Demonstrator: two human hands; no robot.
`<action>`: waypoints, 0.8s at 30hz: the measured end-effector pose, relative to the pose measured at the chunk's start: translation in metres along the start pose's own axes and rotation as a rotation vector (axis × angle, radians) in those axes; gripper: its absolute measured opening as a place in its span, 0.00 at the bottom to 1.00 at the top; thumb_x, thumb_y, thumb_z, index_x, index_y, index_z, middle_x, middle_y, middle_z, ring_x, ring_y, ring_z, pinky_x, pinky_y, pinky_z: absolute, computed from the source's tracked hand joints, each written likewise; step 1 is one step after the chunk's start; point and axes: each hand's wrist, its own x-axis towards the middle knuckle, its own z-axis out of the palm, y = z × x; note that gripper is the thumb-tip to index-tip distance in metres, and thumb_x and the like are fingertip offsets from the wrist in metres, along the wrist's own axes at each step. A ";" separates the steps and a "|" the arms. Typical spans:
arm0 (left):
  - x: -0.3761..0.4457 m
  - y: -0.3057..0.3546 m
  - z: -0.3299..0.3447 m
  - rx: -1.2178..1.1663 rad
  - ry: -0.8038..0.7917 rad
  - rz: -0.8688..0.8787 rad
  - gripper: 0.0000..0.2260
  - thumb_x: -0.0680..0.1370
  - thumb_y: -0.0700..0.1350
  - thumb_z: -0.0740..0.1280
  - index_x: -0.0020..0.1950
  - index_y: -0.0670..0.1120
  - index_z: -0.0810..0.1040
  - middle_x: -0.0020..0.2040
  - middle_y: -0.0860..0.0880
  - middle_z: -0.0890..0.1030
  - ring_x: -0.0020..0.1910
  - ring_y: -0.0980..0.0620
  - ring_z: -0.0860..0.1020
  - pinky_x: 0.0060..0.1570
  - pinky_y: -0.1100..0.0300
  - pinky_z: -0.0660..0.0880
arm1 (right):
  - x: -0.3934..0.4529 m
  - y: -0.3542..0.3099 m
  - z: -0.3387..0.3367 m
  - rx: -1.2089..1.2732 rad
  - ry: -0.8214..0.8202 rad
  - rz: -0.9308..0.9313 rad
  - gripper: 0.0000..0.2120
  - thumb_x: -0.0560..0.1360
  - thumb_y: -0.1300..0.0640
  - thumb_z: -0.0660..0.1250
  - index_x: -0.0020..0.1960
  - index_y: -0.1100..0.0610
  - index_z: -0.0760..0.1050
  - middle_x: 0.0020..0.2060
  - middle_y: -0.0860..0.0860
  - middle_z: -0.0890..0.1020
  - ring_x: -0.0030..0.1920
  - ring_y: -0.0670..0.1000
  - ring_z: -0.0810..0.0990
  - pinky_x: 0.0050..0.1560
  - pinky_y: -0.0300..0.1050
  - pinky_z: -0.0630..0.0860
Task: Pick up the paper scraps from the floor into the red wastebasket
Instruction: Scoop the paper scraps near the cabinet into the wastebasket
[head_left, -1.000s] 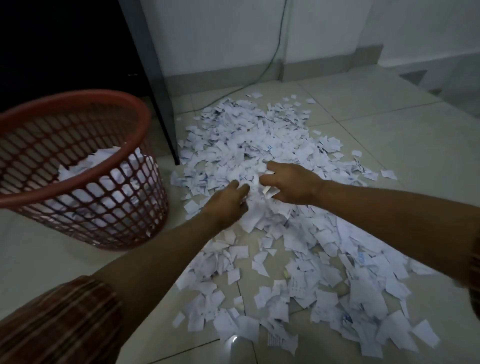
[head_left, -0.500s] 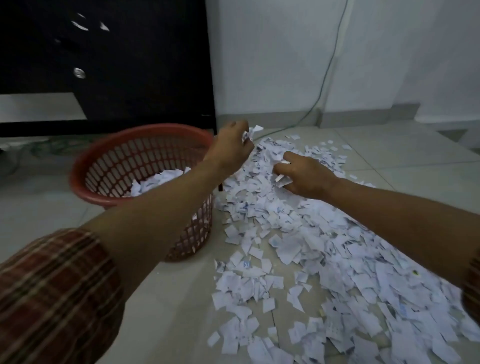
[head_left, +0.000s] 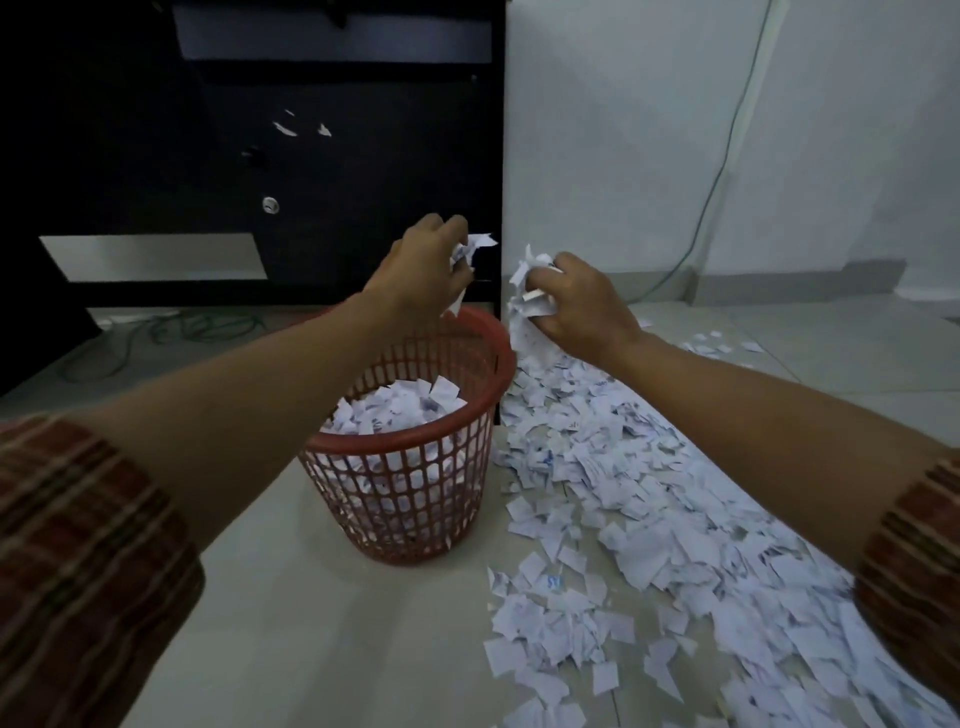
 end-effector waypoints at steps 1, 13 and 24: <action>-0.003 -0.009 -0.001 0.023 -0.016 -0.021 0.08 0.77 0.43 0.65 0.54 0.41 0.72 0.47 0.43 0.71 0.41 0.42 0.73 0.39 0.56 0.68 | 0.004 -0.005 0.002 0.017 0.012 0.000 0.08 0.71 0.57 0.72 0.47 0.60 0.79 0.40 0.58 0.75 0.37 0.59 0.76 0.37 0.42 0.66; -0.055 -0.085 -0.006 0.287 -0.753 -0.289 0.21 0.77 0.54 0.68 0.69 0.54 0.70 0.66 0.49 0.75 0.62 0.48 0.74 0.58 0.54 0.69 | 0.039 -0.072 0.059 0.213 -0.013 0.032 0.10 0.72 0.56 0.72 0.51 0.59 0.78 0.42 0.50 0.69 0.40 0.52 0.71 0.38 0.41 0.63; -0.047 -0.094 -0.009 0.231 -0.814 -0.382 0.28 0.72 0.53 0.73 0.70 0.58 0.66 0.61 0.53 0.75 0.54 0.52 0.74 0.49 0.56 0.72 | 0.030 -0.075 0.078 0.309 -0.756 0.193 0.30 0.73 0.35 0.65 0.71 0.43 0.67 0.72 0.51 0.67 0.69 0.55 0.68 0.67 0.54 0.68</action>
